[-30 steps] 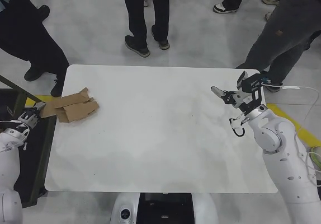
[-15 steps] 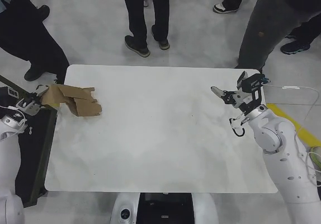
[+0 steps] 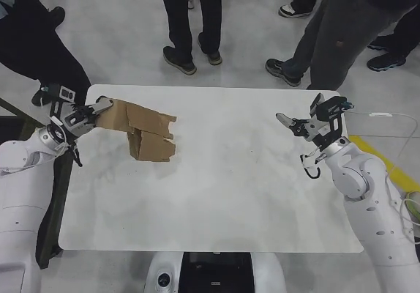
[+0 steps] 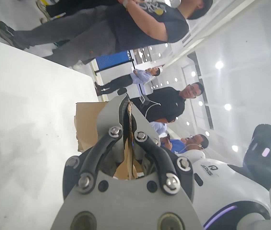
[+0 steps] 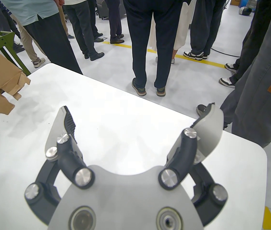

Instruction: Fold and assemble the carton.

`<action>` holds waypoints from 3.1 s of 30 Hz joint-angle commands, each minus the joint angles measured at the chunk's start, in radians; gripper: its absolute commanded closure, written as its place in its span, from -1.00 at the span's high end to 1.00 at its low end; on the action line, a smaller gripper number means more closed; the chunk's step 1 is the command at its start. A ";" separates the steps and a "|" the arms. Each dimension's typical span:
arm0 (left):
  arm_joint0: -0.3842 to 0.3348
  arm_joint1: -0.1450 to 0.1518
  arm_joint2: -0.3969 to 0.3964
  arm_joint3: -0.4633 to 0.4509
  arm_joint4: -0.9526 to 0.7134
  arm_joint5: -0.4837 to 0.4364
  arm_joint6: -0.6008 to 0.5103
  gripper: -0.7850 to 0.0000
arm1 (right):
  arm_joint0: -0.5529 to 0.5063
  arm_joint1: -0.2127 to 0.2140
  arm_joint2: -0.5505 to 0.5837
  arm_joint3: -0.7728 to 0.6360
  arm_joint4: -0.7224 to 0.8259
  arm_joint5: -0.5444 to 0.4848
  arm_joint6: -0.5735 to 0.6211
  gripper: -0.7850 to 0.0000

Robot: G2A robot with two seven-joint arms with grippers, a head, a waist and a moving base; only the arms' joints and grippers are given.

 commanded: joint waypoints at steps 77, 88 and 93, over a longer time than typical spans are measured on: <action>-0.177 -0.071 0.274 0.037 -0.162 0.068 -0.151 -1.00 | 0.129 -0.058 -0.339 0.151 1.006 -0.235 0.543 1.00; -0.174 -0.071 0.275 0.035 -0.161 0.071 -0.145 -1.00 | 0.125 -0.058 -0.340 0.147 1.015 -0.229 0.538 1.00; -0.155 -0.072 0.277 -0.009 -0.147 0.101 -0.114 -1.00 | 0.141 -0.065 -0.365 0.162 1.088 -0.209 0.597 1.00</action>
